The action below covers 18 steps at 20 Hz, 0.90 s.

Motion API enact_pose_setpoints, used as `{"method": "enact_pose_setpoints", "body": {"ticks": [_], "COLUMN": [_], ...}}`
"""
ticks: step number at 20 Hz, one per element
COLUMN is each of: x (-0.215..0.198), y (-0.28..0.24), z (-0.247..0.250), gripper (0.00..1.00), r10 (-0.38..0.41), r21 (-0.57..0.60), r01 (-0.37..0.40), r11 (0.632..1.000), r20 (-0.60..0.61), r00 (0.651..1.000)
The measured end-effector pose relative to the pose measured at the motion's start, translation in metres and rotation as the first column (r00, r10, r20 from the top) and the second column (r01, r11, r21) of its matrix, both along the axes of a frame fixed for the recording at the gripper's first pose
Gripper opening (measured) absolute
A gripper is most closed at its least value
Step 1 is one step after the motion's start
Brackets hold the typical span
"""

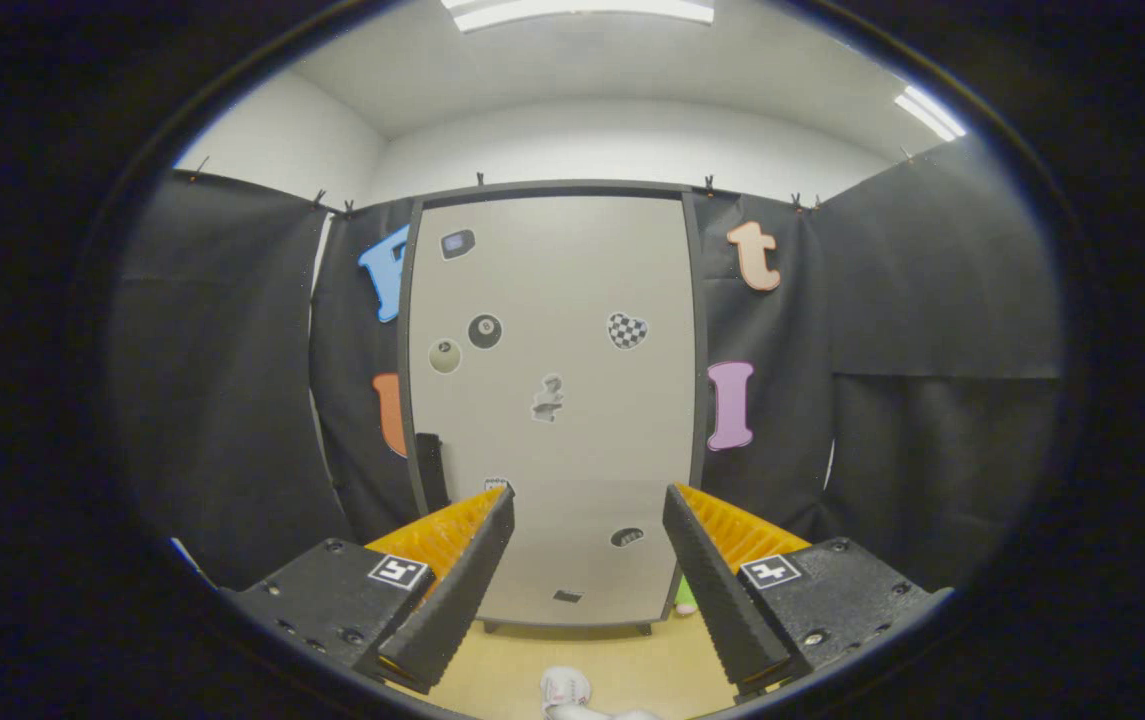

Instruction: Open the shoe cabinet door, grab the shoes and put them into the shoe cabinet, then close the shoe cabinet door.

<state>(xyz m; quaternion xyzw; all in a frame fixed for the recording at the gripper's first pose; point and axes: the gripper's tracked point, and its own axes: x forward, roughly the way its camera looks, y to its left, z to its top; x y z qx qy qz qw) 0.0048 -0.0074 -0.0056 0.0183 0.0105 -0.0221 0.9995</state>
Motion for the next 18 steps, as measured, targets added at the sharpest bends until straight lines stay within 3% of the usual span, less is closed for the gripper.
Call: {"method": "enact_pose_setpoints", "body": {"ticks": [11, 18], "x": [0.011, 0.068], "y": [0.015, 0.082], "z": [-0.004, -0.026], "gripper": [0.98, 0.98], "r10": [0.012, 0.087], "r21": [0.022, 0.022], "r01": [-0.012, -0.087], "r11": [1.0, 0.996], "r20": [-0.006, -0.021], "r00": [1.0, 0.996]}}
